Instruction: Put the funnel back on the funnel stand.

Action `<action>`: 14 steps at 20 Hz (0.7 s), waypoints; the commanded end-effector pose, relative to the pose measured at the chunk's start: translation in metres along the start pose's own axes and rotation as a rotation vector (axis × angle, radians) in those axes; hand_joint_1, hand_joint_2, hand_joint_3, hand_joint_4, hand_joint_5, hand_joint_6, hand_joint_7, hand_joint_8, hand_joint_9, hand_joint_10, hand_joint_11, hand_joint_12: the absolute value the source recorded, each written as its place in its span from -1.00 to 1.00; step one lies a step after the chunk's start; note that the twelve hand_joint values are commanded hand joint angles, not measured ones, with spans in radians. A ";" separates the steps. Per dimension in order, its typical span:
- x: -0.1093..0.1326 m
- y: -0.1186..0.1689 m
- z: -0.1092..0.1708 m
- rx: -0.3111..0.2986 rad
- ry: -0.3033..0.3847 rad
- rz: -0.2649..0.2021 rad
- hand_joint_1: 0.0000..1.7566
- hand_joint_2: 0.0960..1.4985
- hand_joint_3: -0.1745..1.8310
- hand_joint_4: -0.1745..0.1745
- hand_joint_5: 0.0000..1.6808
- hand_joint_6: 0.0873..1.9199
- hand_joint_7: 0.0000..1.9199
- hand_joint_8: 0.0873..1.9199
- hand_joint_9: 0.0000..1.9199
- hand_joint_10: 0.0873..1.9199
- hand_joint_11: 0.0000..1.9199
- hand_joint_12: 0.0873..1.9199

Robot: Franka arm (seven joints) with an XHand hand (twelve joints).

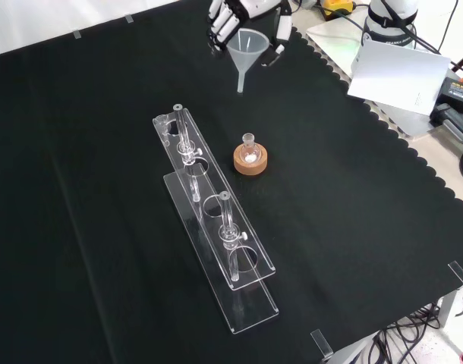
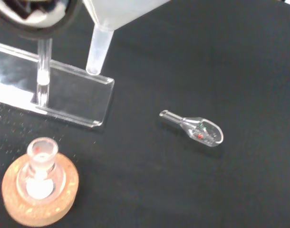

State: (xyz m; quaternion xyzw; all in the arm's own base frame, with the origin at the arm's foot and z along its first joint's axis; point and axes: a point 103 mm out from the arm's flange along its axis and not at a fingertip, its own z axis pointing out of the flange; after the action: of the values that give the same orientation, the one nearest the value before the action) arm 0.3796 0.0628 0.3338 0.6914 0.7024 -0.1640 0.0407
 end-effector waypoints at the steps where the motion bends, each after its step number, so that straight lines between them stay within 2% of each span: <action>1: -0.022 0.010 -0.019 0.018 0.014 0.044 0.01 -0.01 -0.24 0.04 0.08 -0.32 -0.11 -0.36 0.30 -0.83 -0.08 0.04; 4: -0.015 0.013 -0.023 0.000 0.000 0.044 0.01 -0.01 -0.24 0.04 0.08 -0.31 -0.11 -0.36 0.30 -0.83 -0.08 0.04; 8: -0.024 0.026 -0.027 0.012 0.020 0.033 0.01 -0.01 -0.23 0.04 0.08 -0.31 -0.11 -0.36 0.30 -0.84 -0.08 0.04; 14: -0.025 0.051 -0.033 -0.011 0.027 0.017 0.01 -0.01 -0.23 0.05 0.08 -0.31 -0.11 -0.36 0.30 -0.84 -0.08 0.04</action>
State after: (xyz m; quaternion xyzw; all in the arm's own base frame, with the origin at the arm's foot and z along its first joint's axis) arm 0.4077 0.0522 0.3616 0.7030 0.6919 -0.1590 0.0427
